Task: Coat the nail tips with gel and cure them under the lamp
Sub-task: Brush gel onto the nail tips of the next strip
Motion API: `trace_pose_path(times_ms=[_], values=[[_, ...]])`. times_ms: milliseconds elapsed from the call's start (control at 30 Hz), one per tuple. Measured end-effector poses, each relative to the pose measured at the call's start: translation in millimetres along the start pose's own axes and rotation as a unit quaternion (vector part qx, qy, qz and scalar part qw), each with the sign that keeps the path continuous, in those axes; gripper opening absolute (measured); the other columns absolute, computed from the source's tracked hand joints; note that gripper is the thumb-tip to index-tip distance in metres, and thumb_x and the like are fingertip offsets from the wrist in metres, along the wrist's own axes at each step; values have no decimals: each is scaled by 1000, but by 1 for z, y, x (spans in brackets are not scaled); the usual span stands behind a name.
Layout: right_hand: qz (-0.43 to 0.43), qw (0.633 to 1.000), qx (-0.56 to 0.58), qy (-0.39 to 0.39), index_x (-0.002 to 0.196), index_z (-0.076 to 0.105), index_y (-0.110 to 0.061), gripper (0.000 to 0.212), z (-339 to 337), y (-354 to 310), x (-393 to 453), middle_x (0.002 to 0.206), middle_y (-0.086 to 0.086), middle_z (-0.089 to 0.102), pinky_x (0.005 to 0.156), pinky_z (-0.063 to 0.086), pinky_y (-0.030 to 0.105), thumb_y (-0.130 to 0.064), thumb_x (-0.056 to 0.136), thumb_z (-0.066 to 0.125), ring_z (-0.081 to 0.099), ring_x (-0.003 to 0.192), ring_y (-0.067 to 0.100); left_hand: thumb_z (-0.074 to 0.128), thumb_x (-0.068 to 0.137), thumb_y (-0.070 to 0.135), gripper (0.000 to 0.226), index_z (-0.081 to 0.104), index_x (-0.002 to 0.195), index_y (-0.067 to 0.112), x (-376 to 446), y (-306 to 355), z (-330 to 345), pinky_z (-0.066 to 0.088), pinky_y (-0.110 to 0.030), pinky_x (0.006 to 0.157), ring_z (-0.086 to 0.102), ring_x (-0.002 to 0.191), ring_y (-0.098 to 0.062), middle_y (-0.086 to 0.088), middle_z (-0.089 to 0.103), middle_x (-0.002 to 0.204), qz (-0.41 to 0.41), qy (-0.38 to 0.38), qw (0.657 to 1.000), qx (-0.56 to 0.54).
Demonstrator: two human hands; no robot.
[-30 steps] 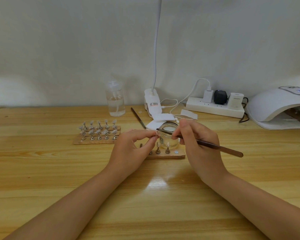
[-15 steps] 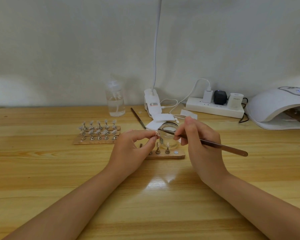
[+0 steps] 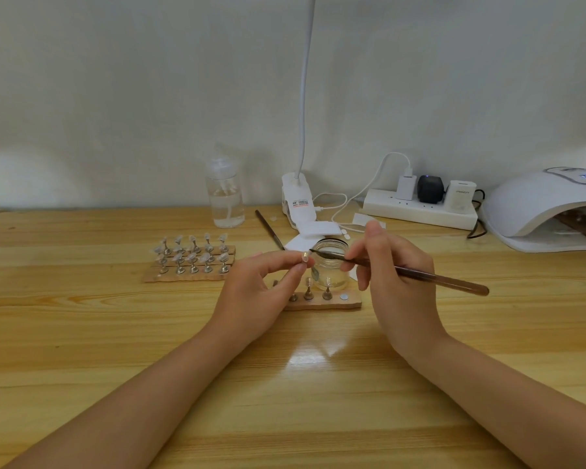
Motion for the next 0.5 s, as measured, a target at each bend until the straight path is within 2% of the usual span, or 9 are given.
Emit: trace_pose_path(times_ms=[100, 233, 367, 500], values=[[12, 1000, -6, -11, 60, 61, -14, 40, 2, 1, 0, 54, -4, 61, 55, 41, 10, -43, 81, 43, 51, 47, -1, 63, 83, 9, 22, 68, 93, 27, 1, -2, 1, 45, -14, 87, 61, 93, 4, 16, 68, 91, 3, -6, 1000, 3], [37, 999, 8, -36, 52, 62, -16, 46, 3, 2, -3, 51, 2, 60, 47, 39, 17, -50, 78, 44, 44, 41, 4, 63, 83, 8, 23, 67, 91, 29, 1, -2, 0, 41, -5, 82, 60, 92, 7, 21, 65, 88, 4, -2, 1000, 4], [16, 1000, -7, -21, 53, 61, -19, 42, -5, 0, 2, 52, 2, 61, 48, 40, 17, -45, 82, 43, 43, 41, 4, 63, 83, 8, 18, 69, 92, 23, 1, -2, -1, 39, -1, 79, 59, 91, 11, 21, 65, 88, -1, 6, 1000, 3], [-4, 999, -50, 5, 58, 60, -16, 40, -20, 5, 12, 49, -9, 59, 54, 40, 10, -34, 90, 43, 48, 45, 0, 63, 83, 9, 16, 71, 94, 18, 1, -2, -1, 40, -2, 77, 60, 87, 8, 19, 66, 88, -8, 12, 1000, 1]])
Point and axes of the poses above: each hand's wrist, its own x-axis towards the middle knuckle, its own z-axis out of the palm, y = z × x, the point moved 5 cm from there along x, towards the middle knuckle
